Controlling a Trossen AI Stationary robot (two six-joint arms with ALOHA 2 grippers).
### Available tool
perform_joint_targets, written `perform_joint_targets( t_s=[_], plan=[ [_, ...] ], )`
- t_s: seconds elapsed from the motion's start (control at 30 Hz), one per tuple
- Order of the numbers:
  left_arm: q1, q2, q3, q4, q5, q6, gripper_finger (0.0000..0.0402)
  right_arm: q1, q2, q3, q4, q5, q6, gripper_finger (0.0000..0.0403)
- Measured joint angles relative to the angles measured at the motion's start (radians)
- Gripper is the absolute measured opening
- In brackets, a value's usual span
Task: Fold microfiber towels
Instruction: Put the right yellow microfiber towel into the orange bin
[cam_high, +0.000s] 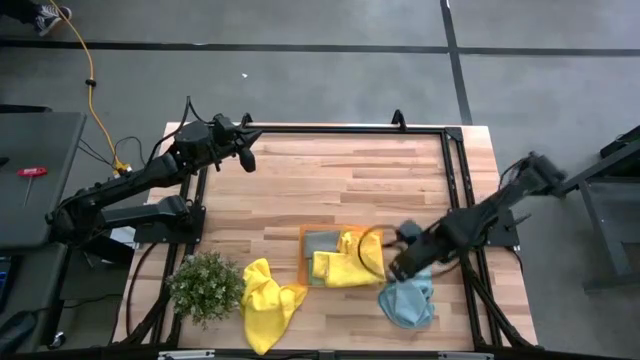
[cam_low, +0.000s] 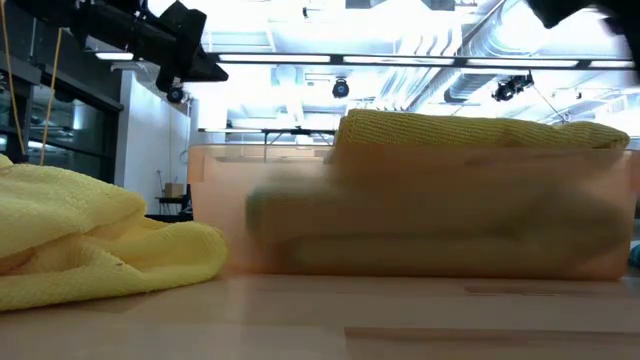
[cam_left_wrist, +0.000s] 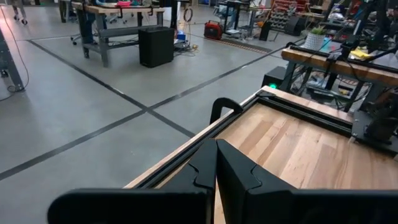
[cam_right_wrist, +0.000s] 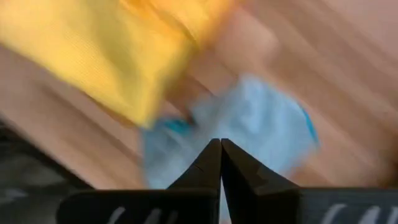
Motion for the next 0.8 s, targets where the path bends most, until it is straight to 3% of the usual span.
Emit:
perform_joint_targets(
  t_s=[0.07, 0.13, 0.23, 0.3, 0.53, 0.67, 0.8],
  plan=[
    [0.000, 0.000, 0.000, 0.004, 0.001, -0.005, 0.0000, -0.026, -0.089, -0.078, 0.139, 0.051, -0.078, 0.0003],
    [0.000, 0.000, 0.000, 0.008, 0.001, -0.015, 0.0000, -0.048, -0.141, -0.139, 0.260, 0.035, -0.240, 0.0001],
    [0.000, 0.000, 0.000, 0.007, 0.032, -0.018, 0.0000, -0.076, -0.143, -0.204, 0.426, -0.117, -0.538, 0.0001],
    [0.000, 0.000, 0.000, 0.007, 0.080, -0.013, 0.0000, -0.093, -0.120, -0.235, 0.501, -0.171, -0.637, 0.0000],
    [-0.016, 0.010, 0.000, 0.021, 0.274, -0.064, 0.0000, -0.173, -0.033, -0.267, 0.580, -0.091, -0.873, 0.0000],
    [-0.073, 0.031, 0.000, 0.064, 0.268, -0.165, 0.0000, -0.229, 0.020, -0.267, 0.572, -0.145, -1.064, 0.0000],
    [-0.143, 0.056, 0.000, 0.098, 0.197, -0.239, 0.0000, -0.269, 0.079, -0.267, 0.603, -0.154, -1.142, 0.0000]
  ],
)
